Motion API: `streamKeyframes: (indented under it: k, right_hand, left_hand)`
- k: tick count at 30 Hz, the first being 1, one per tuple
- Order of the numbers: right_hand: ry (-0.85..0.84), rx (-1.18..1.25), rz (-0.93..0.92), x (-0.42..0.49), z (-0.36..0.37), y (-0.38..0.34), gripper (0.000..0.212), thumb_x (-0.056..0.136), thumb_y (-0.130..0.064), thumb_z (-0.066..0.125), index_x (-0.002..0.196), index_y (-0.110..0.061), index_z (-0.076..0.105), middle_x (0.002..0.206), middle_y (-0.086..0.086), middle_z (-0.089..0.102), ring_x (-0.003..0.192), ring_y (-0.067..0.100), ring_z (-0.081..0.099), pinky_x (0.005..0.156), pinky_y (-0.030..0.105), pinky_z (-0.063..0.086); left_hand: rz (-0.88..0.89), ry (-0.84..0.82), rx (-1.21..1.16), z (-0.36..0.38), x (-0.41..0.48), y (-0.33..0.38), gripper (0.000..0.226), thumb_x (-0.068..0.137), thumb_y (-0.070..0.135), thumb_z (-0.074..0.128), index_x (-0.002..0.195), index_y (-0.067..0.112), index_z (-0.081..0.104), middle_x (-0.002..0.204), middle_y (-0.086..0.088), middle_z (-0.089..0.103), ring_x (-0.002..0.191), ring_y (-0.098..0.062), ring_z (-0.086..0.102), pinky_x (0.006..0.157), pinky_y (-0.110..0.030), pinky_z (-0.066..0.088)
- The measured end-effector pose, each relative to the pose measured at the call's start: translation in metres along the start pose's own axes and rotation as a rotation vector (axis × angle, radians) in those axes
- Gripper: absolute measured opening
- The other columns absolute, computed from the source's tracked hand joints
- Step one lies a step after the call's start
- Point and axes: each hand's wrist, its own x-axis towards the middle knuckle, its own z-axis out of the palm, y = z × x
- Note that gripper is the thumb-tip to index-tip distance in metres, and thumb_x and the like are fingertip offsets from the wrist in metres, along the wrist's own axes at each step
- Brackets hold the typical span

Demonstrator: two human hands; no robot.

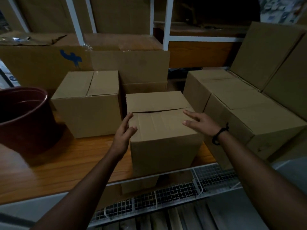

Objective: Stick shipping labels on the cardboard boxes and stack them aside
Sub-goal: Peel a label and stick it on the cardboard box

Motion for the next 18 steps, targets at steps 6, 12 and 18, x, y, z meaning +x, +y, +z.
streamKeyframes:
  k: [6,12,18]
  right_hand:
    - [-0.019,-0.060,-0.014,0.008,-0.008,-0.002,0.067,0.081,-0.049,0.069,0.141,-0.035,0.044,0.152,-0.006,0.037,0.140,0.017,0.032,0.113,0.045,0.030]
    - [-0.069,-0.052,0.002,0.013,-0.017,-0.006,0.058,0.083,-0.045,0.070,0.136,-0.036,0.047,0.148,-0.009,0.038,0.136,0.016,0.034,0.105,0.038,0.035]
    - [-0.088,0.080,-0.057,0.009,-0.010,0.006,0.058,0.090,-0.036,0.064,0.143,-0.035,0.041,0.153,-0.007,0.033,0.141,0.015,0.029,0.107,0.035,0.030]
  left_hand:
    - [0.016,0.016,-0.061,0.000,0.003,0.009,0.076,0.075,0.040,0.065,0.145,0.027,0.038,0.131,0.007,0.054,0.119,-0.018,0.056,0.091,-0.034,0.053]
    - [-0.035,0.044,-0.125,0.009,-0.001,0.007,0.096,0.070,0.047,0.065,0.154,0.026,0.023,0.144,0.004,0.046,0.123,-0.015,0.054,0.095,-0.037,0.048]
    - [-0.094,-0.003,-0.173,0.012,-0.010,0.006,0.093,0.070,0.062,0.065,0.152,0.036,0.028,0.147,-0.002,0.047,0.129,-0.026,0.050,0.102,-0.053,0.044]
